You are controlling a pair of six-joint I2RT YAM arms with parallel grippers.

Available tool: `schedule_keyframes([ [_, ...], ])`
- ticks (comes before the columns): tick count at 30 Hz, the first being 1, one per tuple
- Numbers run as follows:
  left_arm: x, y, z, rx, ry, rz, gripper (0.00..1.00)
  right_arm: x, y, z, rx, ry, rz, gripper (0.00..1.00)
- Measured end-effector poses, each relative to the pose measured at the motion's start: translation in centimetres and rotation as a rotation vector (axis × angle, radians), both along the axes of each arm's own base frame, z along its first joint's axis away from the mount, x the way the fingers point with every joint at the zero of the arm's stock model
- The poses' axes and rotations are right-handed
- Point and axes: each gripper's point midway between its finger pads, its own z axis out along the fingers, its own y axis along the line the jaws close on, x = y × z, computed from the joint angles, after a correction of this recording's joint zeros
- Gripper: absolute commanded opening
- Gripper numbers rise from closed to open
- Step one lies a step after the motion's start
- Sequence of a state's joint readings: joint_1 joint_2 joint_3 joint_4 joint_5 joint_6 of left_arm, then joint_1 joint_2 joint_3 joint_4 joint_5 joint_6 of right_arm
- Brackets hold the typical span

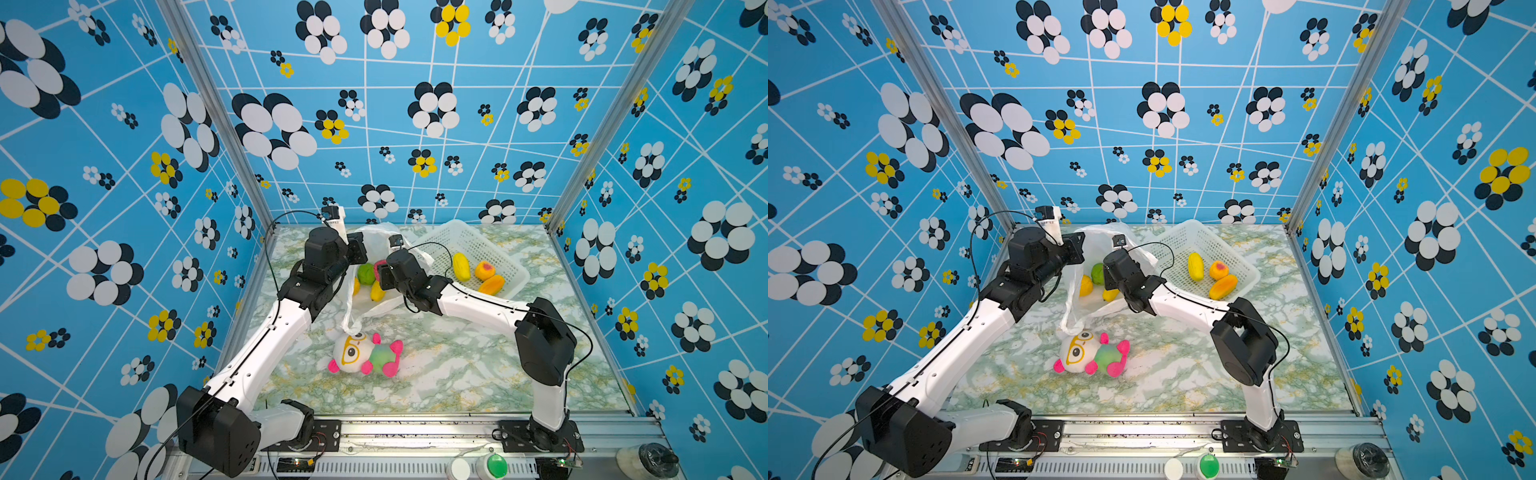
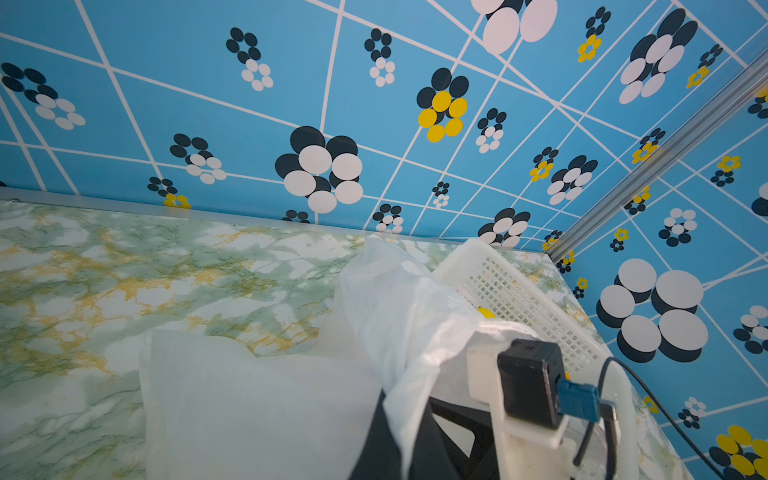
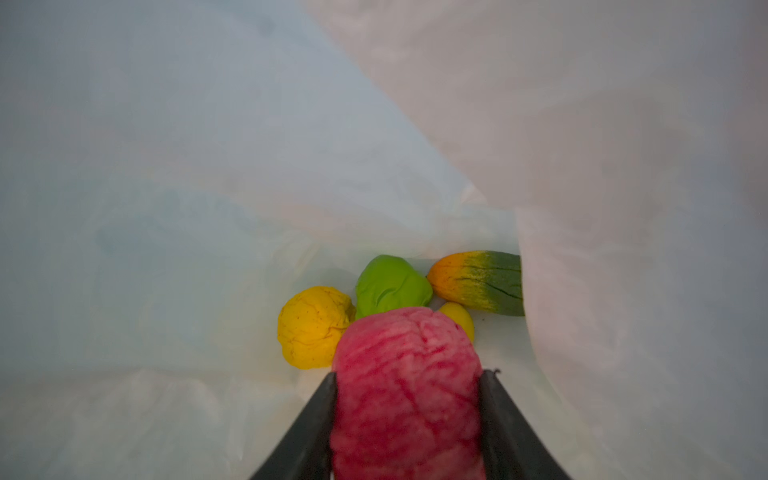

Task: Untie the knot of the plastic bag and take out the fruit
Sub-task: 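Lift the pink fruit out of the bag over the white basket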

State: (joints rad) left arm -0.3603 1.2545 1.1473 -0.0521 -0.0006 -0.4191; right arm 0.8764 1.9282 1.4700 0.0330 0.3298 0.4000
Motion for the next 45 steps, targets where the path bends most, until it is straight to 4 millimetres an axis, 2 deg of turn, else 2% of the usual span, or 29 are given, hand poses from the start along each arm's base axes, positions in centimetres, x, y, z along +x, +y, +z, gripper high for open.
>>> schedule_keyframes([
  [3, 0.0, 0.0, 0.0, 0.0, 0.0, 0.0, 0.0, -1.6, 0.0, 0.1, 0.021, -0.005, 0.052, 0.41],
  [6, 0.0, 0.0, 0.0, 0.0, 0.0, 0.0, 0.0, -3.1, -0.6, 1.2, 0.049, -0.026, 0.092, 0.39],
  [15, 0.0, 0.1, -0.1, 0.002, 0.003, 0.002, 0.0, -6.2, -4.1, 8.1, 0.161, -0.171, 0.123, 0.36],
  [20, 0.1, 0.3, -0.2, 0.003, 0.006, 0.008, 0.0, -7.0, -8.1, 10.2, 0.16, -0.251, 0.044, 0.33],
  [24, 0.0, 0.3, -0.3, 0.005, 0.012, 0.008, 0.0, -5.8, -13.6, 10.4, 0.14, -0.283, -0.105, 0.31],
  [26, 0.1, 0.5, -0.5, 0.007, 0.018, 0.012, 0.0, -4.7, -17.1, 9.8, 0.129, -0.281, -0.205, 0.31],
  [29, 0.1, 0.8, -0.6, 0.009, 0.024, 0.02, 0.0, -3.5, -21.2, 8.6, 0.117, -0.261, -0.333, 0.31],
  [34, 0.2, 1.2, -0.7, 0.011, 0.029, 0.028, 0.0, -1.6, -25.8, 5.4, 0.111, -0.188, -0.491, 0.32],
  [36, 0.2, 1.2, -0.7, 0.011, 0.029, 0.028, 0.0, -0.5, -27.0, 3.4, 0.108, -0.143, -0.539, 0.31],
  [38, 0.2, 1.2, -0.7, 0.011, 0.029, 0.028, 0.0, 0.6, -27.8, 0.5, 0.094, -0.071, -0.573, 0.31],
  [41, 0.2, 1.2, -0.7, 0.011, 0.029, 0.028, 0.0, 2.2, -28.6, -3.9, 0.067, 0.04, -0.611, 0.3],
  [45, 0.3, 1.4, -0.7, 0.01, 0.028, 0.034, 0.0, 3.3, -29.0, -8.5, 0.044, 0.152, -0.641, 0.3],
])
